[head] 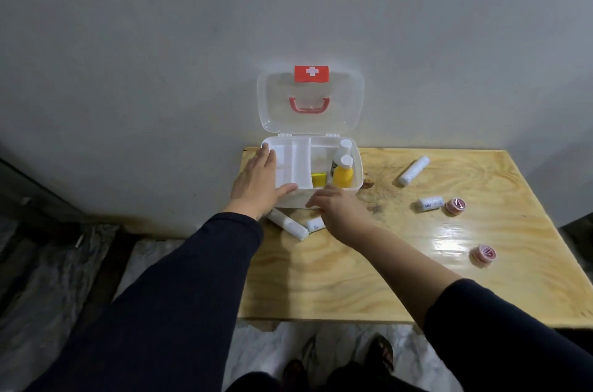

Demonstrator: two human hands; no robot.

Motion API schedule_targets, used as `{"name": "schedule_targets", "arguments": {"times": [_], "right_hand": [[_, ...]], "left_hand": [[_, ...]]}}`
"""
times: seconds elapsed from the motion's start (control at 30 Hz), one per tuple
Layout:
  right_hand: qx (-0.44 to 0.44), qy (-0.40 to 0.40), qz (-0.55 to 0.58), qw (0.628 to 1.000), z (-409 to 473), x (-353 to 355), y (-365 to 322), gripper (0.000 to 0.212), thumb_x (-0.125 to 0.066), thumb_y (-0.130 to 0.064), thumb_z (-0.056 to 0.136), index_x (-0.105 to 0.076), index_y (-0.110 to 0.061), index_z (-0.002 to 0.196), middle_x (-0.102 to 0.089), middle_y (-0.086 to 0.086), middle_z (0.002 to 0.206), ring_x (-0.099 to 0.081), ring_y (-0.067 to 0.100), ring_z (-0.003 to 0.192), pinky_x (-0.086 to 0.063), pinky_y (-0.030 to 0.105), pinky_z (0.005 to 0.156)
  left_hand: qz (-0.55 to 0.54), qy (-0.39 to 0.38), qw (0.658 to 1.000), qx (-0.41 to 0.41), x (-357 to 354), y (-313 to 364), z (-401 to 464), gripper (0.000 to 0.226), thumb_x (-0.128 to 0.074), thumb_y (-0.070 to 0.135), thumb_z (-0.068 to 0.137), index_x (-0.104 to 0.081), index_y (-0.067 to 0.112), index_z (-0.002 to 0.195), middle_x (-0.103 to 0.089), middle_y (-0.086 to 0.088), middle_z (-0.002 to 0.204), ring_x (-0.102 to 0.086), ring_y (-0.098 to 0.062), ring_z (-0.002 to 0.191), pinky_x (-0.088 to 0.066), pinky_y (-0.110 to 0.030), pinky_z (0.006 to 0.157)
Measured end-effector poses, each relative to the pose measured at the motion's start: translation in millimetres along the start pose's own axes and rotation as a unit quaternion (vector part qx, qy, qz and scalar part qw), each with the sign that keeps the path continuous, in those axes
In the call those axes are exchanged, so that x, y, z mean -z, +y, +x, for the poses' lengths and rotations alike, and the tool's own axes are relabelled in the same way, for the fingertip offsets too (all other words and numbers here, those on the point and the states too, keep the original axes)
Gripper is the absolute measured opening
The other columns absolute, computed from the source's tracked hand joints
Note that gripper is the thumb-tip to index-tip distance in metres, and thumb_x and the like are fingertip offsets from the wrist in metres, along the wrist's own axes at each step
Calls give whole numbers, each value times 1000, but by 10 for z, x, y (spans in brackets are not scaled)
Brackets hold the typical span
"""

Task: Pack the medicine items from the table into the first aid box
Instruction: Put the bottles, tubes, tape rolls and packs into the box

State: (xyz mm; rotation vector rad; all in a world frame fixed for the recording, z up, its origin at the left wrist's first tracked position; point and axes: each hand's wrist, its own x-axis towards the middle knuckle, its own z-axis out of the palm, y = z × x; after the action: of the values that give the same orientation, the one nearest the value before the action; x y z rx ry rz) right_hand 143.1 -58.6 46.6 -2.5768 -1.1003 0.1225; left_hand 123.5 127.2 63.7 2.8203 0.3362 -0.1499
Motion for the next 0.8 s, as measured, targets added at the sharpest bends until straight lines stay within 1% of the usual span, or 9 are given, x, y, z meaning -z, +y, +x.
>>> {"name": "schedule_targets", "arguments": {"times": [0.1, 0.17, 0.23, 0.4, 0.47, 0.53, 0.6, 0.7, 0.8], "right_hand": [[40, -22, -49, 998, -14, -112, 12, 41, -56, 4, 82, -64, -10, 120, -67, 6, 120, -56, 28, 114, -53, 43, 90], [32, -51, -78, 995, -26, -165, 32, 41, -53, -2, 87, -58, -11, 126, -62, 7, 127, -51, 27, 122, -50, 42, 94], [6, -71, -103, 992, -54, -246, 72, 40, -50, -6, 89, -54, -11, 129, -62, 8, 125, -50, 29, 119, -48, 42, 93], [-73, -98, -126, 984, -150, -338, 145, 31, -49, -9, 88, -56, -17, 117, -62, 5, 115, -52, 28, 110, -45, 38, 85], [-90, -89, -104, 987, -146, -348, 125, 29, -50, -13, 87, -58, -18, 115, -62, 4, 111, -53, 27, 108, -46, 37, 81], [-106, -57, -42, 992, -105, -357, 35, 29, -52, -21, 87, -58, -19, 115, -62, 3, 108, -55, 27, 104, -50, 39, 77], [-115, -27, 12, 993, -46, -369, -111, 32, -54, -27, 86, -58, -19, 117, -62, 3, 110, -55, 25, 104, -52, 40, 78], [-106, -17, 32, 994, 57, -418, -347, 35, -54, -29, 89, -55, -19, 122, -63, 3, 116, -56, 25, 107, -50, 39, 83], [-124, -35, 22, 991, 182, -500, -479, 35, -51, -26, 91, -53, -19, 126, -65, 5, 117, -61, 27, 104, -54, 40, 82]], "left_hand": [[-27, 19, 999, 29, -25, 11, -17, 96, -53, 59, 89, -4, 10, 155, 3, -4, 164, -7, -20, 151, -25, -37, 117], [-46, 11, 997, 56, -45, -2, -19, 98, -54, 61, 87, -4, 10, 155, 1, -4, 164, -9, -21, 151, -27, -38, 116], [-62, 4, 996, 68, -53, -6, -21, 98, -54, 60, 87, -5, 10, 155, 0, -3, 164, -12, -21, 150, -28, -39, 115], [-80, 17, 994, 75, -47, -10, -22, 99, -59, 60, 85, -9, 11, 155, -6, -2, 164, -18, -21, 149, -32, -37, 113], [-80, 17, 994, 77, -47, -11, -30, 99, -59, 61, 84, -10, 11, 155, -7, -1, 164, -19, -20, 149, -33, -37, 112], [-81, 21, 993, 78, -49, -9, -38, 100, -60, 61, 83, -11, 12, 155, -8, 0, 164, -20, -21, 148, -35, -37, 111], [-80, 25, 993, 78, -49, -6, -43, 100, -60, 62, 83, -12, 12, 155, -9, 0, 164, -22, -21, 148, -36, -37, 110], [-77, 21, 994, 76, -40, 8, -52, 100, -60, 61, 84, -10, 11, 155, -8, -1, 164, -20, -20, 148, -35, -36, 110], [-81, 19, 994, 75, -34, 19, -60, 99, -60, 59, 85, -10, 10, 155, -7, -2, 164, -19, -20, 149, -35, -35, 110]]}}
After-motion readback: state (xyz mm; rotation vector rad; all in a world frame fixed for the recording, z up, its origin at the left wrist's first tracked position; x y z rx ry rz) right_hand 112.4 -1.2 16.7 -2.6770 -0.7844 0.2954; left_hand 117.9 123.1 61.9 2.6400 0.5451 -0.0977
